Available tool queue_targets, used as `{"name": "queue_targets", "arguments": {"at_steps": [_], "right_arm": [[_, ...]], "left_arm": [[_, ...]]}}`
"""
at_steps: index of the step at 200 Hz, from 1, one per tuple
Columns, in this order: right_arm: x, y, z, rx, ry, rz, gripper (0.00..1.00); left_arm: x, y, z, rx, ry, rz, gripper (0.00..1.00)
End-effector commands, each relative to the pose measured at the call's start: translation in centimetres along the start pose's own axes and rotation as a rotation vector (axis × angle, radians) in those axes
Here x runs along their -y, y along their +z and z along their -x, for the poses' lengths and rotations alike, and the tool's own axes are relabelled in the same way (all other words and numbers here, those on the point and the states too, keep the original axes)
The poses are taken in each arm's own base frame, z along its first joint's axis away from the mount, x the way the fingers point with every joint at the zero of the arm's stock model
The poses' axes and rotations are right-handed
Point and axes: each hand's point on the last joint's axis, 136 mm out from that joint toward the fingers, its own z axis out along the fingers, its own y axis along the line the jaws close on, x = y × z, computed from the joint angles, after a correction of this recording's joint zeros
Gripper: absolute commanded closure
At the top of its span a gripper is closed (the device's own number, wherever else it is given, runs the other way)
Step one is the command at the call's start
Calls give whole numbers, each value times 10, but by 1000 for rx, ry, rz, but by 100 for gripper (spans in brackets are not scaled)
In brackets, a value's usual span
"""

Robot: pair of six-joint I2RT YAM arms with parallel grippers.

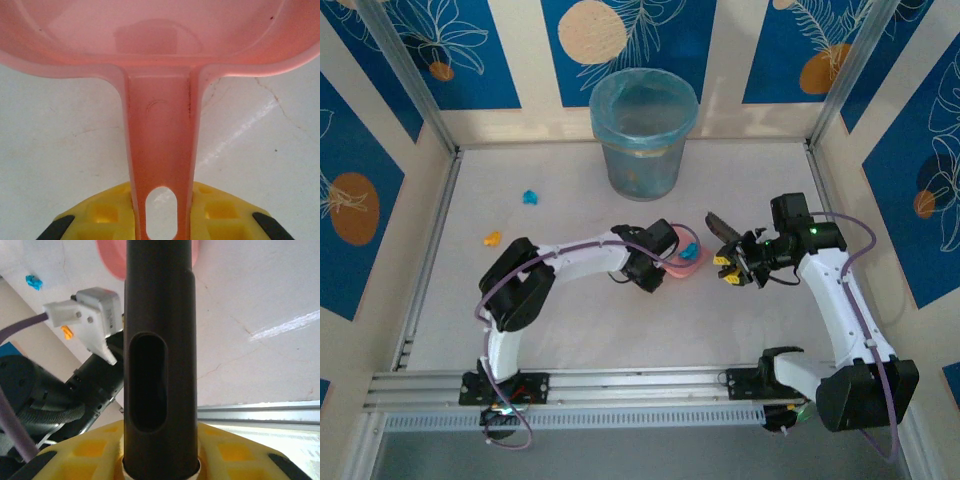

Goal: Sweep away the paper scraps from the table

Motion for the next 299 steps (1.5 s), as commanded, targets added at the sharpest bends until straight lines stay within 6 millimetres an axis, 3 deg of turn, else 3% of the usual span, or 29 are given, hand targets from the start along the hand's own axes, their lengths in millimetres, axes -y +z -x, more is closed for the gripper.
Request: {"name": "queue_targets", "arguments": {"at_steps": [1, 53, 133, 201, 239, 299], "right_arm": [[4, -6, 1, 30, -30, -11, 100], [23, -10, 12, 99, 15, -17, 100], [27, -32, 26, 235, 60, 44, 100], [37, -11, 21, 165, 87, 46, 100], [39, 2, 14, 134, 52, 11, 100], [40, 39, -11, 47, -59, -112, 100]], "left_arm": [[0, -24, 14, 98, 5, 6, 100], [3, -60, 21, 179, -11, -15, 100], [4, -126, 21, 209, -56, -50, 100], [-4, -186, 46, 232, -99, -88, 100], [-18, -222, 75, 290, -141, -124, 100], [-46, -259, 119, 404, -287, -205, 100]]}}
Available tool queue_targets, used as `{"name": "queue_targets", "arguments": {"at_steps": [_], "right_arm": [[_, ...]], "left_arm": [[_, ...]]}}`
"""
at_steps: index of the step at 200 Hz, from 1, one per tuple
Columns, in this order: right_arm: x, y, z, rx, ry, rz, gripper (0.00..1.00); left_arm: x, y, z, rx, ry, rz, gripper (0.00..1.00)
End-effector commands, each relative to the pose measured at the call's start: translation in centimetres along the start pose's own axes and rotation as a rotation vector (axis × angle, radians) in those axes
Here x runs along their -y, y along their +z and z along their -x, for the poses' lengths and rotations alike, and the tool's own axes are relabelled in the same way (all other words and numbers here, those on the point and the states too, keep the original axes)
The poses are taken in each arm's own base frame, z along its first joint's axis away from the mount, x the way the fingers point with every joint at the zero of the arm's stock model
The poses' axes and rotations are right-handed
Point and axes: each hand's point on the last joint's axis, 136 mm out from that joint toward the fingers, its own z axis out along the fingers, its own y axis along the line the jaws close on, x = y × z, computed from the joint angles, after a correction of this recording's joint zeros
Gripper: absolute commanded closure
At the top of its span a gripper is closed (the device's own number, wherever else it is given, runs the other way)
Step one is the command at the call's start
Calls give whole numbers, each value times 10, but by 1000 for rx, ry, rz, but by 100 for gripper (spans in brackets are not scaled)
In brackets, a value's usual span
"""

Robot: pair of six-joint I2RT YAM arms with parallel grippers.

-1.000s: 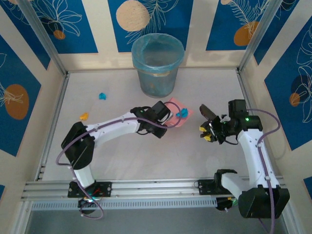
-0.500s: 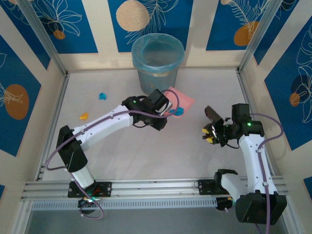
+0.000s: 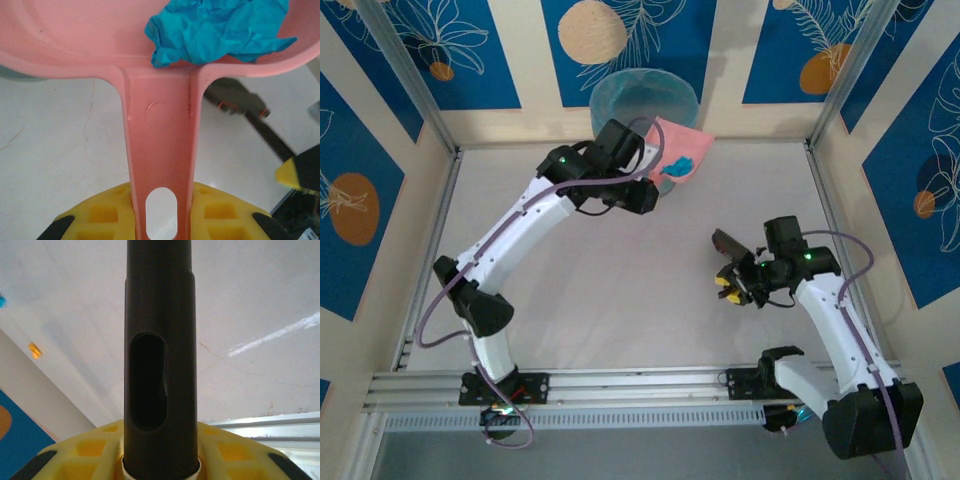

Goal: Sweep away the paper scraps from the table

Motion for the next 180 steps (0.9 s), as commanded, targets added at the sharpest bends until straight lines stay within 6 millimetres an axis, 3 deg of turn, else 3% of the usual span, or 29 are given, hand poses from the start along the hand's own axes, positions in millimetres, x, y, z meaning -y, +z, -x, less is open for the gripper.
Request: {"name": "queue_targets", "arguments": {"at_steps": [1, 91, 180], "right_arm": [[-6, 12, -5, -12, -40, -26, 100], [-29, 52, -43, -129, -261, -203, 100], [-56, 84, -77, -209, -454, -305, 100]], "left_arm": [[-4, -8, 16, 9, -96, -50, 100], [-18, -13, 83, 148, -380, -287, 100], [-26, -8, 123, 198, -545, -480, 100]]}}
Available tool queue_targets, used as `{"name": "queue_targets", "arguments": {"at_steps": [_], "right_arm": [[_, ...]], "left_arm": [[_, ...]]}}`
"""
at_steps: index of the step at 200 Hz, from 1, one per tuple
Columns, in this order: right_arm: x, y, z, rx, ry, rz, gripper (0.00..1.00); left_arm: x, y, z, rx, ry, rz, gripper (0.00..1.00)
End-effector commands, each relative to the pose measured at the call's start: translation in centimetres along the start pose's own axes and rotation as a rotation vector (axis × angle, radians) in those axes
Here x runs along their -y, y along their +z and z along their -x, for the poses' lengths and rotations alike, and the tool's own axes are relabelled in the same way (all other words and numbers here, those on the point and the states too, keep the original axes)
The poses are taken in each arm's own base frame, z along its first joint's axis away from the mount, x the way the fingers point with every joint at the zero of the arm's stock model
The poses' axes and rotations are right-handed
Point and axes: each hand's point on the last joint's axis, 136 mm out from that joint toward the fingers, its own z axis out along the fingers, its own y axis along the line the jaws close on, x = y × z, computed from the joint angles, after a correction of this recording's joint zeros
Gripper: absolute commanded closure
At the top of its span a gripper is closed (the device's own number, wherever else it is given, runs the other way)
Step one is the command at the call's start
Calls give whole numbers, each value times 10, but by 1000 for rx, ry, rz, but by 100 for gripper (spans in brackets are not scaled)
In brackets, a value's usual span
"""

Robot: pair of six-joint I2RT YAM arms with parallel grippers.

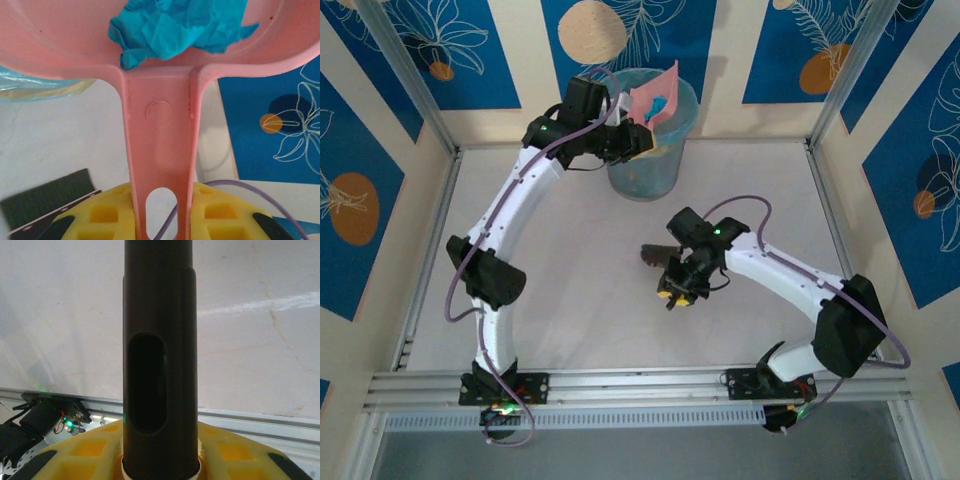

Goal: Sweep away the paper scraps from the table

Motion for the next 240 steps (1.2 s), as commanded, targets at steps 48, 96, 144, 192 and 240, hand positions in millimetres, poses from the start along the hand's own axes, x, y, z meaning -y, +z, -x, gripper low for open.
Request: {"name": "queue_targets", "arguments": {"at_steps": [48, 96, 144, 192, 240], "right_arm": [[-19, 5, -6, -34, -84, -23, 100], [-19, 7, -8, -37, -90, -28, 100], [-18, 9, -11, -42, -93, -34, 100], [-20, 10, -11, -47, -95, -34, 100], [-22, 11, -10, -54, -98, -37, 100]], "left_arm": [[20, 2, 27, 19, -133, -199, 100], [4, 6, 42, 56, -291, -287, 100], [2, 4, 53, 67, -334, -357, 100], [-3, 5, 62, 79, -376, -414, 100], [0, 1, 75, 100, -424, -517, 100]]}}
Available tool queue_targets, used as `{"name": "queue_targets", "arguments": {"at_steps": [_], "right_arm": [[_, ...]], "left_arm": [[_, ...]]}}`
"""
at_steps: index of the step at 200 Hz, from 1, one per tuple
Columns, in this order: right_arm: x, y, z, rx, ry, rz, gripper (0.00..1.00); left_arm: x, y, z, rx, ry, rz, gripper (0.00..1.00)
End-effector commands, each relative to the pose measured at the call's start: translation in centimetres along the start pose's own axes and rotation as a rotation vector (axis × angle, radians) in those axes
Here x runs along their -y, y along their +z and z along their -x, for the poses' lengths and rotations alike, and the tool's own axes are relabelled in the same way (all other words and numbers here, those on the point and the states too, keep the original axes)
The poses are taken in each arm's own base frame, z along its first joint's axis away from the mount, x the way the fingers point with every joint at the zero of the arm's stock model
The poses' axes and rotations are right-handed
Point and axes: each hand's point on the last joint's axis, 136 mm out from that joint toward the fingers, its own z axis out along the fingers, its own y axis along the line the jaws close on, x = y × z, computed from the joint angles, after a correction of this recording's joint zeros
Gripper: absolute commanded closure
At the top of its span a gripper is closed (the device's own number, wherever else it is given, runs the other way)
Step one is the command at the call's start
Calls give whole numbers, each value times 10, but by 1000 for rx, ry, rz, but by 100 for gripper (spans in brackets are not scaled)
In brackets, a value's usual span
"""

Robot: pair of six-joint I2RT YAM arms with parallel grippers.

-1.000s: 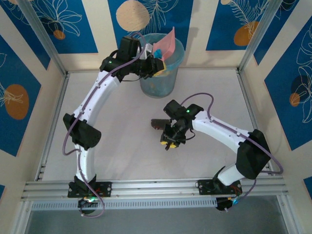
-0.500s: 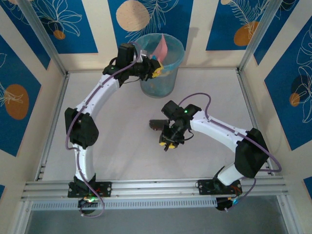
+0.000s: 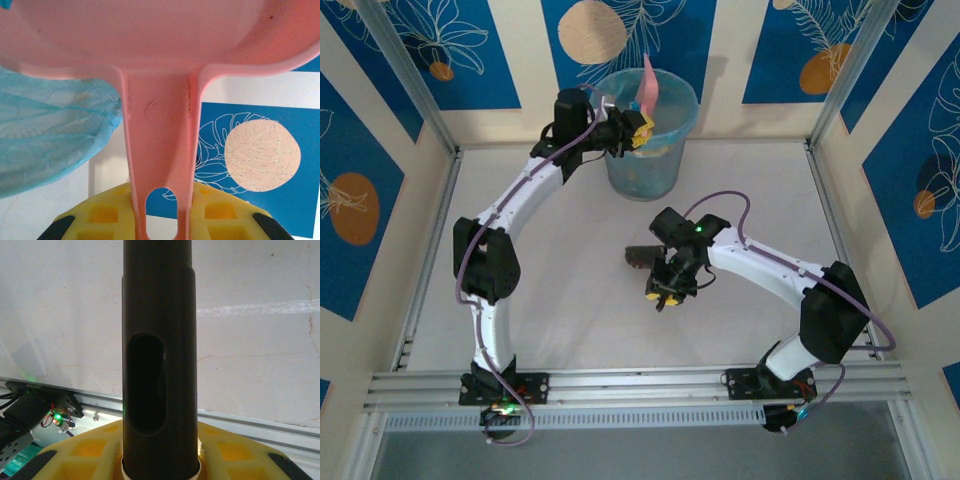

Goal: Sweep away the paper scraps from the table

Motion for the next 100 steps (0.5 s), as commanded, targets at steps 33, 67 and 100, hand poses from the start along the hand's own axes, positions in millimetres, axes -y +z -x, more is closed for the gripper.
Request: {"name": "queue_targets", "arguments": {"at_steps": [33, 67, 100], "right_arm": [[-6, -1, -3, -27, -13, -5, 100], [-6, -1, -2, -27, -14, -4, 100], [-8, 1, -1, -34, -18, -4, 100]], "left_arm": [[47, -17, 8, 4, 9, -207, 100], [59, -20, 11, 12, -14, -306, 100], [68, -24, 14, 26, -31, -383, 100]]}}
